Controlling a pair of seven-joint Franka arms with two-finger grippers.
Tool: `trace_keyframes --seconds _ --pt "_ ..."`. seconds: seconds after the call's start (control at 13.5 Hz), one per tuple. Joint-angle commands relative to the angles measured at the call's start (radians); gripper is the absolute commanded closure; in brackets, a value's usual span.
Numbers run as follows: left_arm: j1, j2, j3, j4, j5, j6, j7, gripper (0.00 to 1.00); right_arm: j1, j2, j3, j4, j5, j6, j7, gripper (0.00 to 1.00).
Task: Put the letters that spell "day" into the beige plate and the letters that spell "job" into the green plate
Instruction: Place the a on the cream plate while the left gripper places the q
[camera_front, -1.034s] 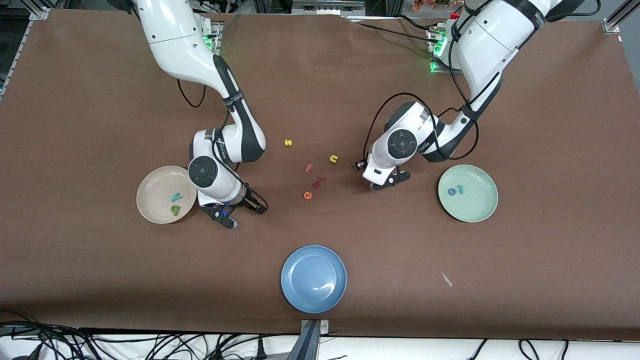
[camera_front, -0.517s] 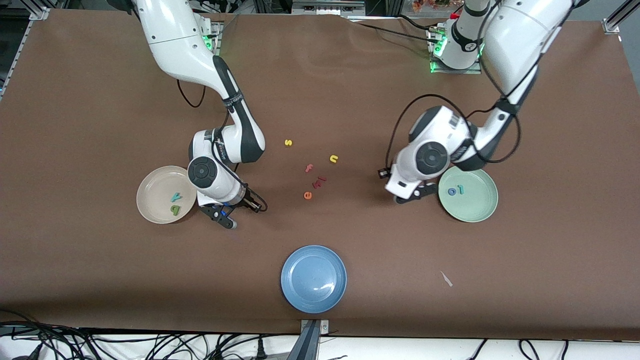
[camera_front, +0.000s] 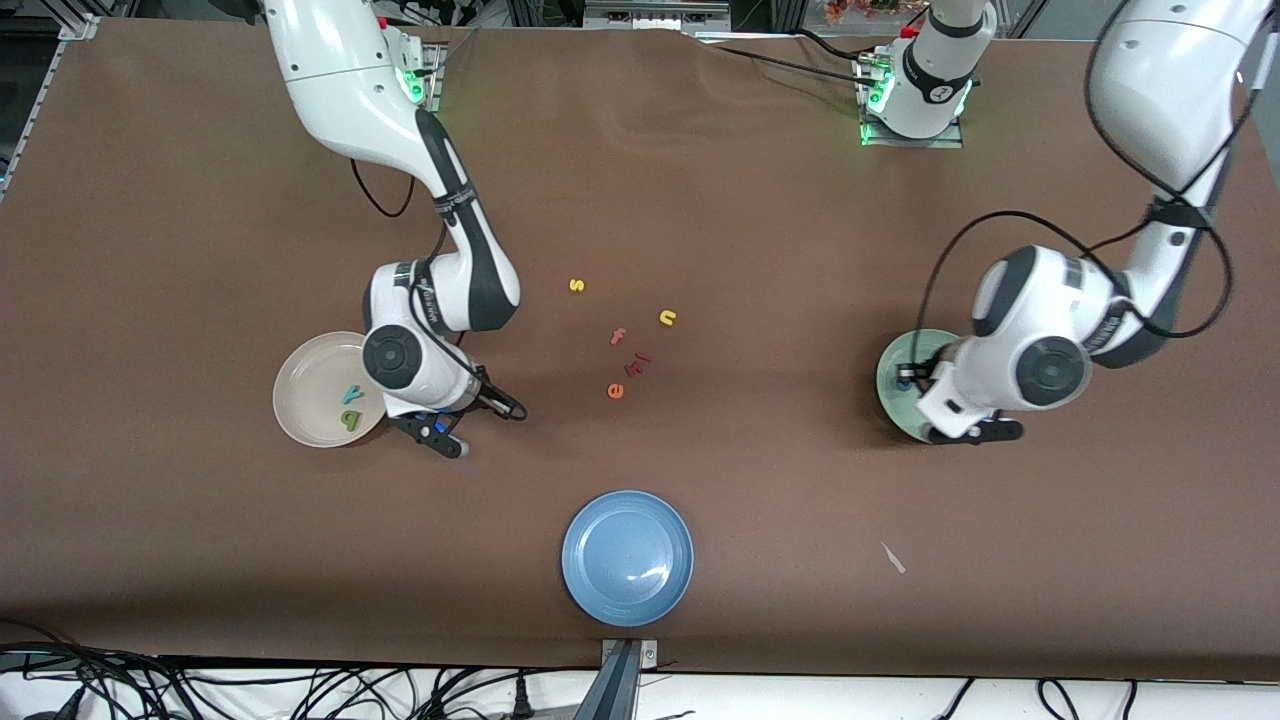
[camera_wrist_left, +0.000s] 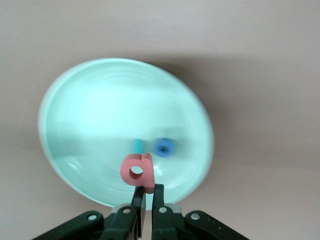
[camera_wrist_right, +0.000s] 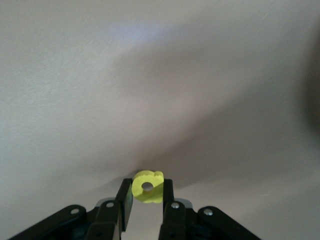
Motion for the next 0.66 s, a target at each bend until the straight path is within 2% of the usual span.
trace_keyframes --seconds 0.0,0.22,0.37,0.44,0.52,0.59 --pt "0.056 0.051 -0.014 -0.001 0.025 -0.005 0.095 1.0 -0.012 -0.085 -0.027 -0.063 0.001 -0.045 -0.143 1.0" --pt "0.066 0.097 -0.011 -0.005 0.031 0.012 0.097 1.0 -0.01 -0.188 -0.107 -0.203 0.0 -0.045 -0.369 1.0" --pt "0.084 0.115 -0.011 -0.005 0.053 0.029 0.097 1.0 -0.012 -0.223 -0.167 -0.27 -0.002 -0.045 -0.512 1.0" --pt "0.084 0.117 -0.011 -0.005 0.053 0.034 0.097 0.95 -0.012 -0.226 -0.199 -0.292 -0.002 -0.045 -0.581 1.0" --pt "0.084 0.115 -0.011 -0.007 0.053 0.032 0.097 0.44 -0.012 -0.226 -0.228 -0.303 0.0 -0.043 -0.641 1.0" --pt "0.076 0.112 -0.012 -0.005 0.051 0.027 0.095 0.0 -0.013 -0.219 -0.242 -0.304 0.001 -0.043 -0.672 0.97"
